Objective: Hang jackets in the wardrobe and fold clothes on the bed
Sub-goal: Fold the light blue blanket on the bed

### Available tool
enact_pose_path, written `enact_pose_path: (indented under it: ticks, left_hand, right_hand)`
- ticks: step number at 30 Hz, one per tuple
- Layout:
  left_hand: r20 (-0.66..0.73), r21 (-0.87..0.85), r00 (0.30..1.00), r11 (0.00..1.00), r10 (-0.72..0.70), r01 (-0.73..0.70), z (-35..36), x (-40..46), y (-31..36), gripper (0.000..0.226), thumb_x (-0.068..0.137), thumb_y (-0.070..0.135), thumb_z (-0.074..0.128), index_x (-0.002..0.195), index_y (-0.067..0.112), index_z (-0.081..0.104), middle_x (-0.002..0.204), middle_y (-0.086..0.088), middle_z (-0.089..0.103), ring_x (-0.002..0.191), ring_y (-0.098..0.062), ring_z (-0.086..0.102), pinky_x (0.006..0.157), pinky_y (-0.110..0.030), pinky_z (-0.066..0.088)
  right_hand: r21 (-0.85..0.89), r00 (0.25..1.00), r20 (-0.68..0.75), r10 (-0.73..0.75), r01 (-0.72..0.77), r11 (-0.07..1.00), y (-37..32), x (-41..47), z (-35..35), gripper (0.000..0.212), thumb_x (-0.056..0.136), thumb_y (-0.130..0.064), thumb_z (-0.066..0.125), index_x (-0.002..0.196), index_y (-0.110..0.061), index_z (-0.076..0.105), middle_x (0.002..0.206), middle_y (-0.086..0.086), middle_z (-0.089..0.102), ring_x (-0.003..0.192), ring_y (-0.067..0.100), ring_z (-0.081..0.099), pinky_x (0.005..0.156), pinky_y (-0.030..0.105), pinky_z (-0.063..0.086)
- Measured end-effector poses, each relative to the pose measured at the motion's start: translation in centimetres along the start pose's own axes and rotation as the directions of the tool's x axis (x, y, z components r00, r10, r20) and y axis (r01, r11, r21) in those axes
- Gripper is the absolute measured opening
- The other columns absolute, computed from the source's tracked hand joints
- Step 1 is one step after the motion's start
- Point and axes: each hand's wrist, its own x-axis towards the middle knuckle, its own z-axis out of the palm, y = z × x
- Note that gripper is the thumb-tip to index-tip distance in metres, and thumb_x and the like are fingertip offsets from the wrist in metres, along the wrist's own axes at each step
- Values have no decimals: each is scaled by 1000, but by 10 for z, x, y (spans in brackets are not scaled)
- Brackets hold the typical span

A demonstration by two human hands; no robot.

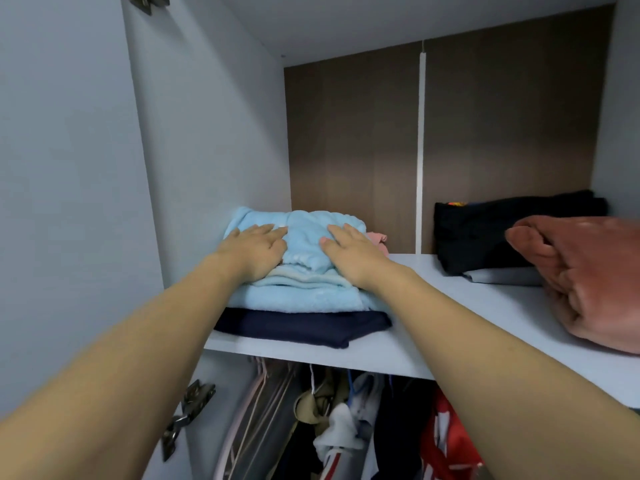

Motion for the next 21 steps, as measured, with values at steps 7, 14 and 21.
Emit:
enact_pose_path:
  ticks: [7,14,21]
  left_hand:
    - [-472,-177,875,960,109,-215,-39,-28,39,43,99,17,38,140,7,47,141,-15,51,130,-32,45,107,-38,33]
    - [-592,8,722,898,360,-441,-66,-57,107,25,94,15,43,113,4,54,108,-15,61,103,-34,53,102,-46,34]
    - [-594,44,561,720,576,-693,-89,-137,208,45,96,27,42,135,6,44,136,-11,50,126,-30,44,114,-44,23]
  right_hand:
    - [-139,922,-388,9,-68,988,-2,-64,-59,59,98,-41,44,148,-10,34,154,9,36,140,26,33,115,40,26]
    - [-241,824,-558,102,-278,930,-5,-185,-124,47,92,-30,52,135,-11,51,136,10,55,122,28,52,100,39,43]
    - [-411,739,-635,225,-569,712,-35,-322,-184,55,95,-32,49,143,-7,40,147,12,43,135,29,39,111,39,29]
